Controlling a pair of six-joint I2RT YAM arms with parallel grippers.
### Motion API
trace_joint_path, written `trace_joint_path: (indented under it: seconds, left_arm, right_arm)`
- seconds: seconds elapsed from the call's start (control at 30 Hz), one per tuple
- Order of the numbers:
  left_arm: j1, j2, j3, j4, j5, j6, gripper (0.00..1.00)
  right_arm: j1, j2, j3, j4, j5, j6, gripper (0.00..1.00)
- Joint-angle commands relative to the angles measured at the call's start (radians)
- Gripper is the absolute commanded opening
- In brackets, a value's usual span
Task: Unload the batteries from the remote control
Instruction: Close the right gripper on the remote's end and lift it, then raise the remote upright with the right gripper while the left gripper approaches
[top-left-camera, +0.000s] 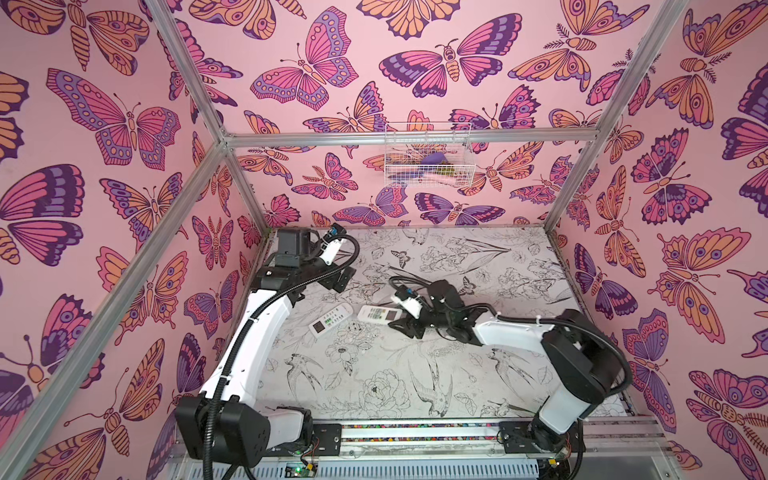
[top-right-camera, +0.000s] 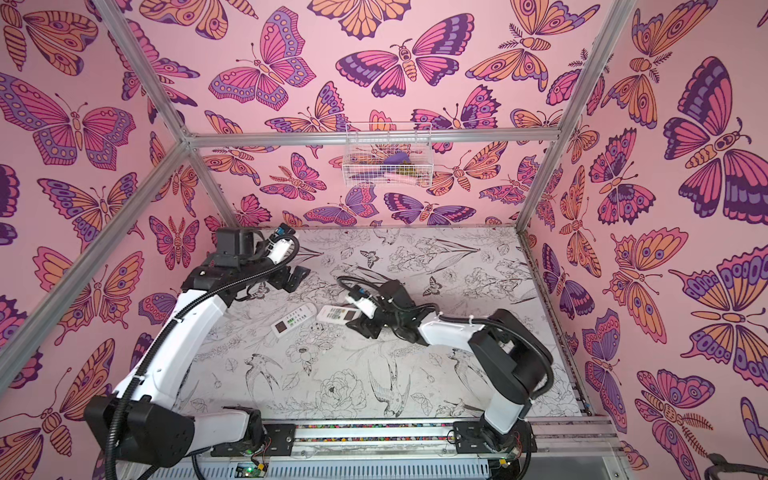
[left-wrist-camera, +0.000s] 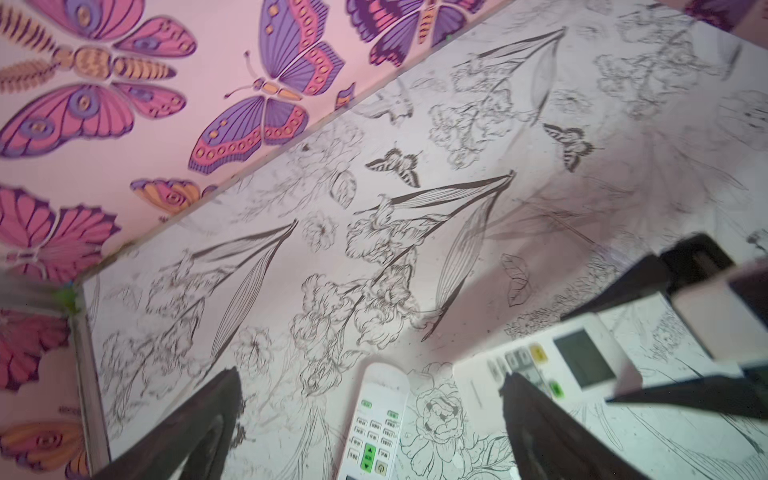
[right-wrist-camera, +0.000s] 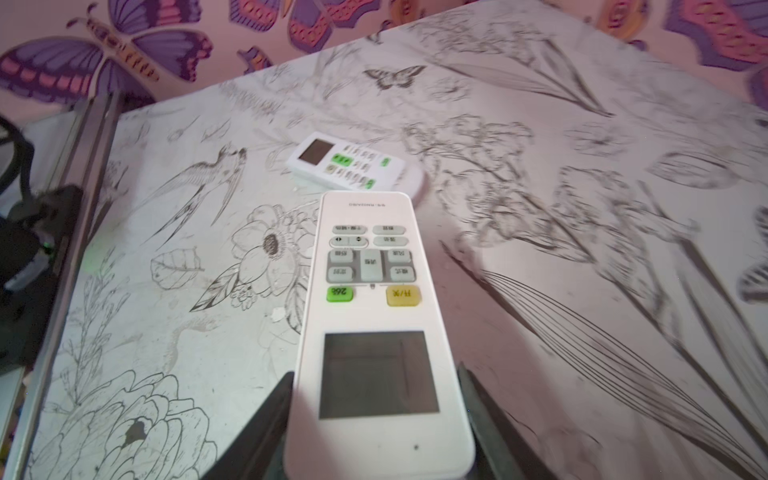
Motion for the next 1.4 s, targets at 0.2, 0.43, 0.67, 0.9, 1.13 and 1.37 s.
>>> trace_joint_path:
  seconds: [0.2,0.43,0.67,0.9,1.13,1.37]
  left_arm:
    - [-0.2,0.115,0.122,-0.223,0.169,0.389,0.97]
    - [-0.307,0.217,0.196,-0.197,0.183,0.634,1.0]
    - [-0.368,0.31,0.261,-0.117,0.156,0.833,0.96]
    - [-0.415,0.347,0.208,0.03,0.062,0.921,0.86]
    - [-0.434,0.354,0.141,0.153,0.012,0.955,0.73]
    - [-0.451,0.356,0.117,0.175,0.011,0.964,0.59]
  right_arm:
    - [-0.218,-0.18,-0.088,0.04,-0.086,0.338,0.42]
    - [-0.292,-0.243,-0.1,0.066,-0.158,0.527,0.42]
    - [-0.292,-0.251,-0.101,0.08,-0.209,0.588,0.4]
    - [-0.292,-0.272,-0.098,0.076,-0.215,0.628,0.39]
    - [-0.292,-0.288,-0.108,0.076,-0.242,0.659,0.39]
    - [-0.289,-0.31,-0.109,0.078,-0.236,0.667,0.39]
